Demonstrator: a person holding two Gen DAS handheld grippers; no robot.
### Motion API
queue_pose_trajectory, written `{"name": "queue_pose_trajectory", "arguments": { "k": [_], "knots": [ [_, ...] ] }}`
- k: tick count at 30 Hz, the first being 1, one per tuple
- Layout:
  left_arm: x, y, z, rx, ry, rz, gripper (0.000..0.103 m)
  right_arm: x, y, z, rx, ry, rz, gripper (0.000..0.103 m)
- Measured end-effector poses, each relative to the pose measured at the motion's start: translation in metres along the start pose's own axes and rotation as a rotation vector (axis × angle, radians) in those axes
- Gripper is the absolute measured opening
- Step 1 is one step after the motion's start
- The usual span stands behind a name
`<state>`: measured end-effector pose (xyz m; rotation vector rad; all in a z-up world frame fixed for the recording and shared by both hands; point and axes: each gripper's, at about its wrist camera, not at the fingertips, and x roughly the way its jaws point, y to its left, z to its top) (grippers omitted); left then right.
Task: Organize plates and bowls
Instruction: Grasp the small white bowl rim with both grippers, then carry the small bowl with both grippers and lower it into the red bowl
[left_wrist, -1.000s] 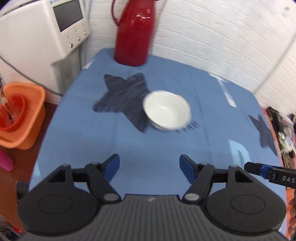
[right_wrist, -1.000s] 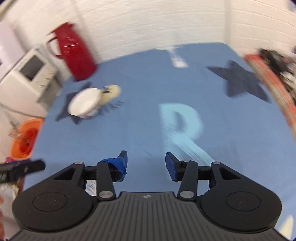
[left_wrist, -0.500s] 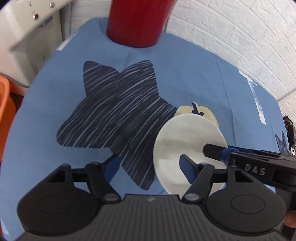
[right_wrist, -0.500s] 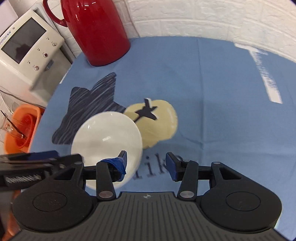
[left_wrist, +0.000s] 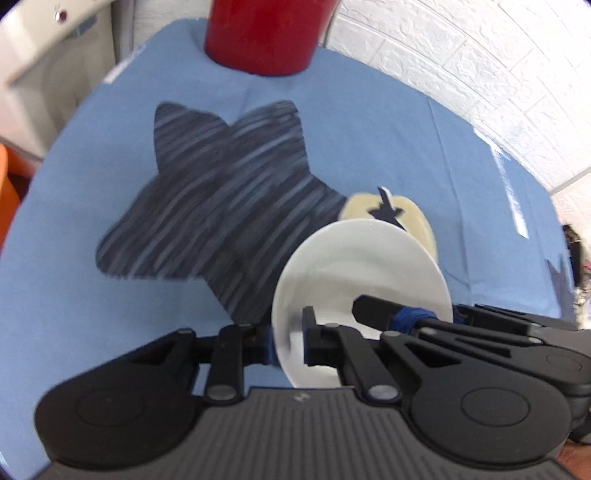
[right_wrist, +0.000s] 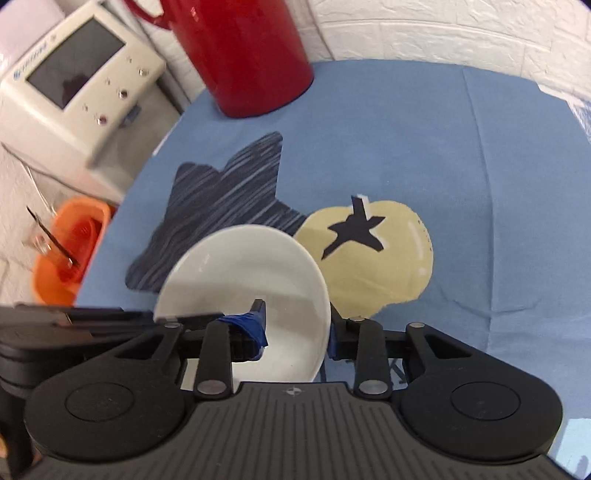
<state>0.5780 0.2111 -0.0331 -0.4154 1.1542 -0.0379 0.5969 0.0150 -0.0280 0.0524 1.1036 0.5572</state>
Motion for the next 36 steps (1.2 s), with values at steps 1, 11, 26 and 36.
{"name": "queue_pose_trajectory", "arguments": {
  "k": [1,11,26,36],
  "knots": [
    [-0.005,-0.002,-0.004,0.011,0.005,-0.018,0.0,0.0,-0.002,-0.001,0.022,0.007,0.017,0.014],
    [-0.084,-0.069,-0.089,0.136,-0.038,-0.075,0.0,-0.08,0.0,-0.051,0.046,-0.036,-0.003,0.018],
    [-0.153,-0.181,-0.296,0.379,-0.07,-0.146,0.001,-0.252,-0.028,-0.244,0.113,-0.176,-0.066,0.022],
    [-0.117,-0.19,-0.362,0.448,-0.002,-0.124,0.0,-0.26,-0.057,-0.338,0.185,-0.17,-0.108,0.022]
  ]
}}
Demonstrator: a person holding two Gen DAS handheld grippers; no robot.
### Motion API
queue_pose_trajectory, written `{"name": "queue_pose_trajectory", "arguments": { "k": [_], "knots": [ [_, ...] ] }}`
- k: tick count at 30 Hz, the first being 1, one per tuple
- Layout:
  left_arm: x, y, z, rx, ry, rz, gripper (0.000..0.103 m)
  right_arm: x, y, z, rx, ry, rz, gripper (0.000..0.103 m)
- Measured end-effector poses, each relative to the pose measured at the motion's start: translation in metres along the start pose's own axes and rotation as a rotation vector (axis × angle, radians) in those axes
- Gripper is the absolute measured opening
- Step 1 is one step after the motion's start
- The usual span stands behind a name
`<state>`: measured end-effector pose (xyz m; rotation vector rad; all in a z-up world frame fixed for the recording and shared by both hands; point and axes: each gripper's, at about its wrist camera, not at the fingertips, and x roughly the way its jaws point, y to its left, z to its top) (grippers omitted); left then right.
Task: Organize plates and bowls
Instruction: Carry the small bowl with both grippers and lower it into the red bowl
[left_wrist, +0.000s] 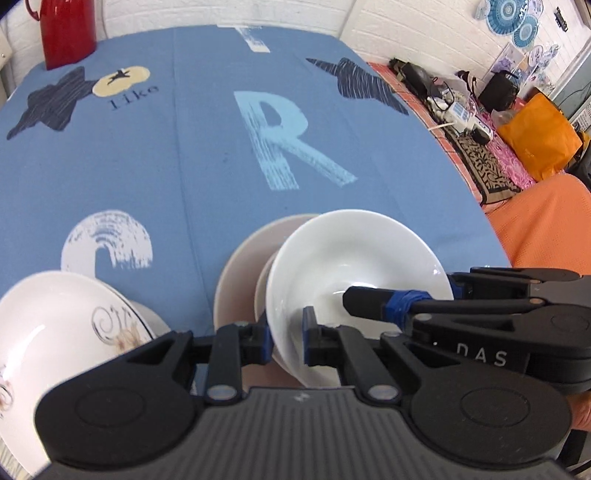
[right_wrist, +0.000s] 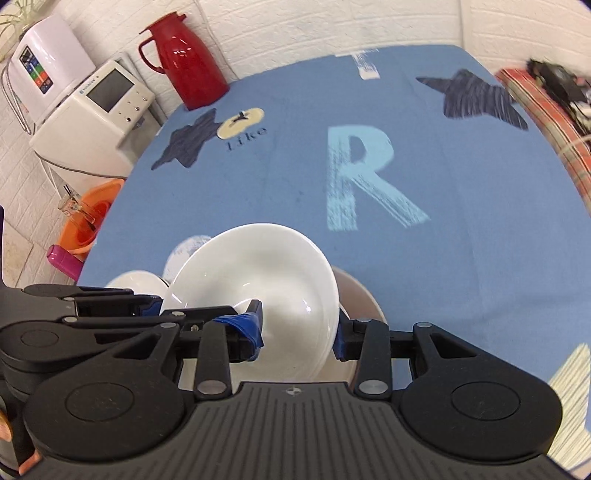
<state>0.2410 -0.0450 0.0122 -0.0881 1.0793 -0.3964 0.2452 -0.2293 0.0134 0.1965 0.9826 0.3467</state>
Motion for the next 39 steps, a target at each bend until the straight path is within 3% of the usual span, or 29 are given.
{"name": "queue_pose_trajectory", "arguments": {
  "k": [10,32,39],
  "knots": [
    [-0.005,-0.011,-0.012,0.027,-0.076,0.047,0.001,0.004,-0.012,-0.019,0.0,-0.035,0.049,0.022],
    [-0.003,0.005,-0.013,-0.003,-0.073,-0.037,0.004,0.009,-0.015,-0.014,0.028,-0.004,0.055,0.023],
    [-0.003,0.008,-0.013,-0.003,-0.066,-0.059,0.01,0.009,-0.017,-0.015,0.036,-0.007,0.059,0.022]
  ]
}}
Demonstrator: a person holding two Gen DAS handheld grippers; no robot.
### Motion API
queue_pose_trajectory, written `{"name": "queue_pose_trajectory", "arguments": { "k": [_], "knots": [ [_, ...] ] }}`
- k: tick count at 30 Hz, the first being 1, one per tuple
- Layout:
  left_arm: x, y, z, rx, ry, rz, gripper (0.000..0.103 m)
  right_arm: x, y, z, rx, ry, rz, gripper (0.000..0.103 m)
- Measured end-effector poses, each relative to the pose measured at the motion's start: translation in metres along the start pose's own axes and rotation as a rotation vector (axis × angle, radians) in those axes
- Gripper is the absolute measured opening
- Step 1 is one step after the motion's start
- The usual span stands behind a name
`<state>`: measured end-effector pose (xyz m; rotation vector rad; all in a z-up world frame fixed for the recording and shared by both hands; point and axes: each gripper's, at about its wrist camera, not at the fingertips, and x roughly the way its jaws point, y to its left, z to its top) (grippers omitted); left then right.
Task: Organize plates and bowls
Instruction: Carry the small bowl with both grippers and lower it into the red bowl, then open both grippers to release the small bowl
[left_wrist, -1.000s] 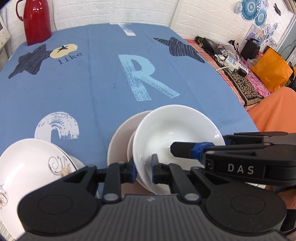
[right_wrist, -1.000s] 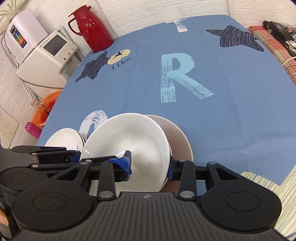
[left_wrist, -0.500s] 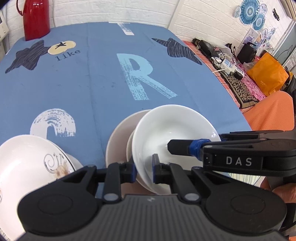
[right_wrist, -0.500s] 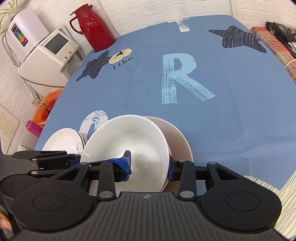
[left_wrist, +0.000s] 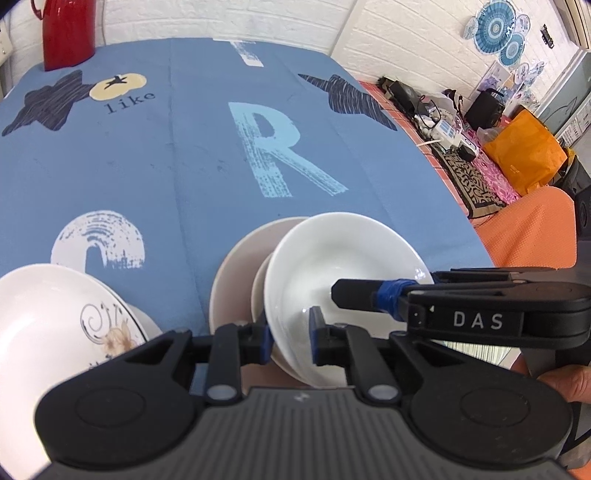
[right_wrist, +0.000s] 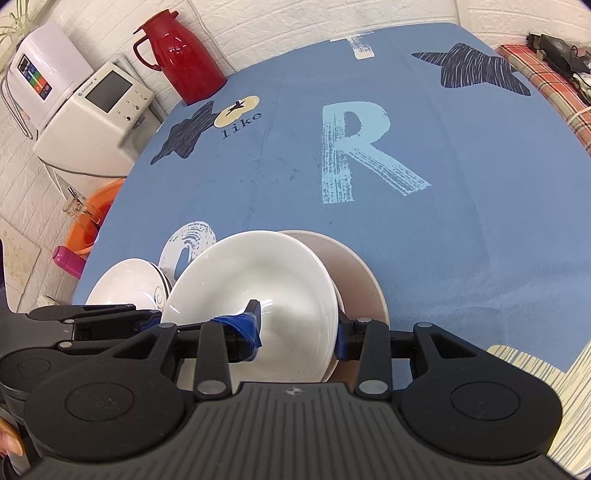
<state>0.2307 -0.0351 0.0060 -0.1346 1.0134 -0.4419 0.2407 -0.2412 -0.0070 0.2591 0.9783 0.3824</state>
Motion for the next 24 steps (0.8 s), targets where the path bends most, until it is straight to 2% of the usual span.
{"name": "queue_pose_trajectory", "arguments": {
  "k": [2,4,9,13,18,20,21,23,24],
  "knots": [
    [-0.001,0.0,-0.001,-0.001,0.0,-0.004,0.016,-0.001,0.0,0.0,0.003,0.0,0.003,0.022],
    [-0.001,-0.001,-0.001,0.003,0.002,-0.009,0.03,-0.002,-0.001,0.0,0.01,-0.002,0.01,0.021],
    [-0.002,-0.001,0.0,-0.003,0.009,-0.014,0.03,-0.004,-0.002,0.0,0.02,-0.005,0.014,0.022],
    [-0.006,0.004,0.0,-0.022,0.011,-0.041,0.037,-0.006,-0.001,0.0,0.029,-0.016,0.013,0.022],
    [-0.011,0.002,-0.001,-0.009,0.008,-0.036,0.038,-0.01,-0.005,0.002,0.051,-0.033,0.026,0.022],
    [-0.017,0.003,-0.001,-0.003,-0.007,-0.027,0.053,-0.011,-0.004,0.002,0.044,-0.038,0.022,0.022],
    [-0.02,0.003,-0.001,-0.003,-0.028,0.002,0.062,-0.012,-0.004,0.003,0.044,-0.046,0.019,0.022],
    [-0.025,0.005,0.001,0.011,-0.059,0.035,0.062,-0.016,-0.004,0.005,0.045,-0.073,-0.005,0.023],
    [-0.027,0.007,0.001,0.008,-0.06,0.028,0.062,-0.017,-0.006,0.007,0.032,-0.082,-0.027,0.023]
  ]
}}
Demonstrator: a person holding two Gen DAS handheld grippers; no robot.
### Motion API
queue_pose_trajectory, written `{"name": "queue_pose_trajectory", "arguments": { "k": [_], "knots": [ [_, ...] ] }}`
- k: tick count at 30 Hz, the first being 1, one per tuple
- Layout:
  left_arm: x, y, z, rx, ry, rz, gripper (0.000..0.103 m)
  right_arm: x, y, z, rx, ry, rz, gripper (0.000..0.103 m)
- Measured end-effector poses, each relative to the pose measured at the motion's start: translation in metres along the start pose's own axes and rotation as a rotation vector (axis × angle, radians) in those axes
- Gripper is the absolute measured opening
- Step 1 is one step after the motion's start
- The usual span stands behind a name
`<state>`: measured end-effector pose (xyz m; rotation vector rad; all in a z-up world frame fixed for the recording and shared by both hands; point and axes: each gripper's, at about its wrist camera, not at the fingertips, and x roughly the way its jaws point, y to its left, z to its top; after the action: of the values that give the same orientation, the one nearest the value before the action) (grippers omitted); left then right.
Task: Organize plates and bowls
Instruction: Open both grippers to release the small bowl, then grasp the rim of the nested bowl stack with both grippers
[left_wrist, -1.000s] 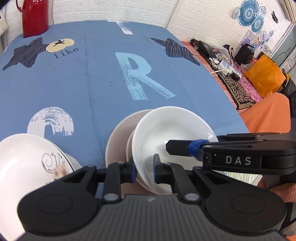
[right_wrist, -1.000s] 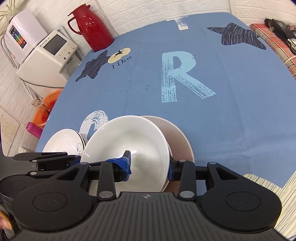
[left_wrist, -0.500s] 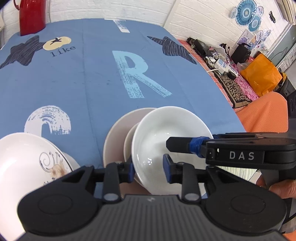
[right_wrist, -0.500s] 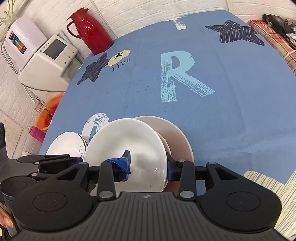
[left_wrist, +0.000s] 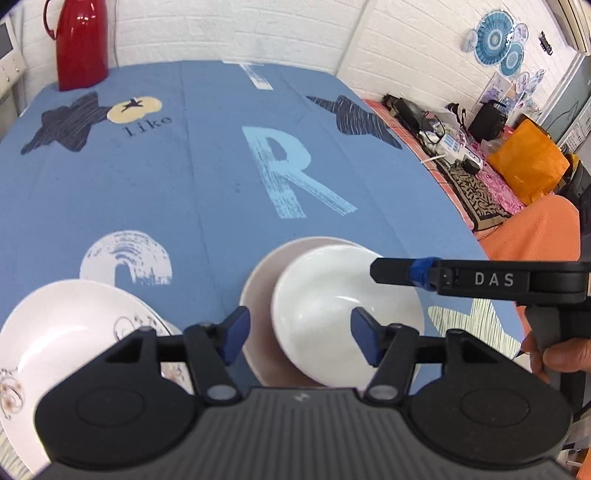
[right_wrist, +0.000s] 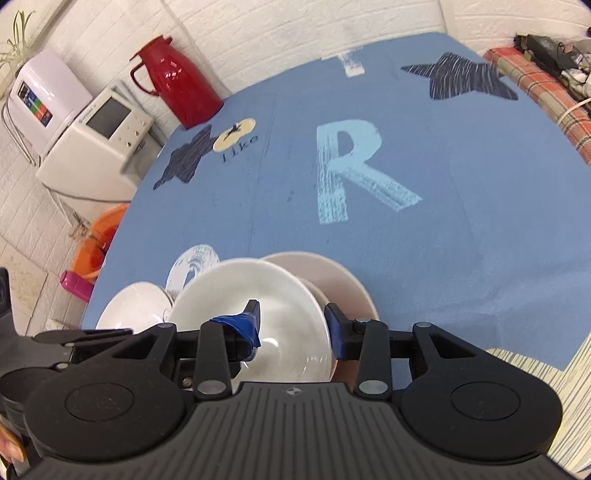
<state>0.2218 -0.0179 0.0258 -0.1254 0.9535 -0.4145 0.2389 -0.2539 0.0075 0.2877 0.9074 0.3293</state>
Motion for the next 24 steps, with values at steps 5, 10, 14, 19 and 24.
{"name": "queue_pose_trajectory", "arguments": {
  "k": [5,10,14,19,24],
  "knots": [
    [-0.002,0.009,0.002,-0.021,-0.007,0.012,0.062,-0.001,-0.01,0.002,0.021,-0.006,-0.01,0.023],
    [0.0,0.013,0.001,-0.029,-0.016,0.022,0.062,-0.004,-0.016,-0.002,0.04,-0.032,-0.04,0.023],
    [-0.003,0.017,0.004,-0.036,-0.041,0.031,0.062,-0.009,-0.015,-0.002,0.034,-0.066,-0.18,0.024],
    [-0.011,0.022,0.005,-0.023,-0.058,0.041,0.062,-0.02,-0.007,-0.007,-0.048,-0.124,-0.24,0.024],
    [-0.014,0.032,0.0,0.052,-0.011,0.076,0.063,-0.037,-0.01,-0.015,-0.081,-0.119,-0.123,0.023]
  ]
}}
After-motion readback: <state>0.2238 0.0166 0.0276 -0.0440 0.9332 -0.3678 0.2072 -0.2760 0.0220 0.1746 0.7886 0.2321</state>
